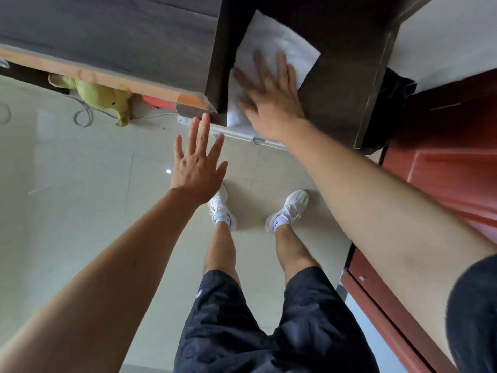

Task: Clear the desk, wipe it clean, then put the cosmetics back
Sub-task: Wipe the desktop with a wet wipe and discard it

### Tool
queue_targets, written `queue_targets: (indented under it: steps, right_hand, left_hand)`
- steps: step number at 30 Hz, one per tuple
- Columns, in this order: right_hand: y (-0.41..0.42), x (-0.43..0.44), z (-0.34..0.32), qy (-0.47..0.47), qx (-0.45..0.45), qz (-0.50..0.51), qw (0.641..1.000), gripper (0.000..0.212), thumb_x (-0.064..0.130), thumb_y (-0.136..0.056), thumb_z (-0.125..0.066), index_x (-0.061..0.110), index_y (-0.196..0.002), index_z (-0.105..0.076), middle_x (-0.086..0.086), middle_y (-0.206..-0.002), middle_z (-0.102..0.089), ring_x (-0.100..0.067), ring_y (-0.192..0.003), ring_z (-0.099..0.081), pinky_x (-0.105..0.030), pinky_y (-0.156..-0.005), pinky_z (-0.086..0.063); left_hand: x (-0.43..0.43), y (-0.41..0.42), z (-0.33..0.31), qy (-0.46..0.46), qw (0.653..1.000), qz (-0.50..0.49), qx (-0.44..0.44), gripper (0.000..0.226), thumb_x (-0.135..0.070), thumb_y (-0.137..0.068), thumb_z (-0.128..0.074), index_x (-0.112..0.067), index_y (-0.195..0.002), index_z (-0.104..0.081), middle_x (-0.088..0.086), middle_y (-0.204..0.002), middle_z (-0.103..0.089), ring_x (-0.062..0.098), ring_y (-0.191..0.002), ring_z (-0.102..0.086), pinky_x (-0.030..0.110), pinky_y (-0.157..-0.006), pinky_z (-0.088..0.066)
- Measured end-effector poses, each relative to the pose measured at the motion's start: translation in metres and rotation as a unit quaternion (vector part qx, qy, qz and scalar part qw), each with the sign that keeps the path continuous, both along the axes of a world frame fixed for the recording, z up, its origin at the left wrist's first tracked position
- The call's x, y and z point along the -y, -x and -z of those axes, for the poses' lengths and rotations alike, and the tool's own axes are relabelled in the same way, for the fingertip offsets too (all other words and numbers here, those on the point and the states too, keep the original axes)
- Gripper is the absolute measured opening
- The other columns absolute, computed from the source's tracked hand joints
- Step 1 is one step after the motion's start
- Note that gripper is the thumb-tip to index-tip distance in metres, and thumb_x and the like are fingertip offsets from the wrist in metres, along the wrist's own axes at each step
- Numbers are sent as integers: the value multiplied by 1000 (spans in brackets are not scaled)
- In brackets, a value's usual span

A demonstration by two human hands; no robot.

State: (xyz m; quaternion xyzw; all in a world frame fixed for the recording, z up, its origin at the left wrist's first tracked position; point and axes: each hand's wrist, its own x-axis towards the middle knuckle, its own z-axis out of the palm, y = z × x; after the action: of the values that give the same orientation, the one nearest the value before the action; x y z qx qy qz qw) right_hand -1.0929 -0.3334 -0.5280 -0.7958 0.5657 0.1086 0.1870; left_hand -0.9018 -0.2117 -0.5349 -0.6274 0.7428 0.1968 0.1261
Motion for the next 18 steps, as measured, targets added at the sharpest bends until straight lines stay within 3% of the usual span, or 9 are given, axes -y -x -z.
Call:
queue_targets:
  steps: [5,10,13,18]
  right_hand:
    - [18,-66,4,6,-6,-8,1000,56,49,-106,-21,41,-158,-2,-8,-168,6,-46,-150,11,-56,-123,-1]
    - [-35,-29,10,11,-1,55,998,60,52,-104,-26,38,-159,-6,-7,-168,5,-45,-151,10,-55,-122,3]
    - [-40,4,13,0,17,105,994,61,55,-103,-18,38,-159,-2,-3,-168,9,-39,-152,13,-51,-121,9]
    - [0,-21,16,17,2,48,999,61,58,-103,-17,40,-158,-2,-8,-168,7,-40,-152,10,-53,-123,4]
  left_hand:
    - [5,-6,-9,-18,1000,20,13,60,-44,-98,-46,-21,-151,-33,7,-164,19,25,-151,16,60,-119,-9]
    - [7,-11,-13,-25,998,43,24,57,-44,-98,-46,-21,-149,-36,7,-164,18,24,-151,15,59,-120,-10]
    - [8,-12,-14,-23,999,44,15,57,-44,-98,-46,-21,-149,-37,7,-165,15,25,-152,12,59,-119,-11]
    - [6,-9,-12,-12,1000,22,-6,64,-45,-99,-46,-25,-155,-23,9,-166,9,27,-152,8,59,-120,-10]
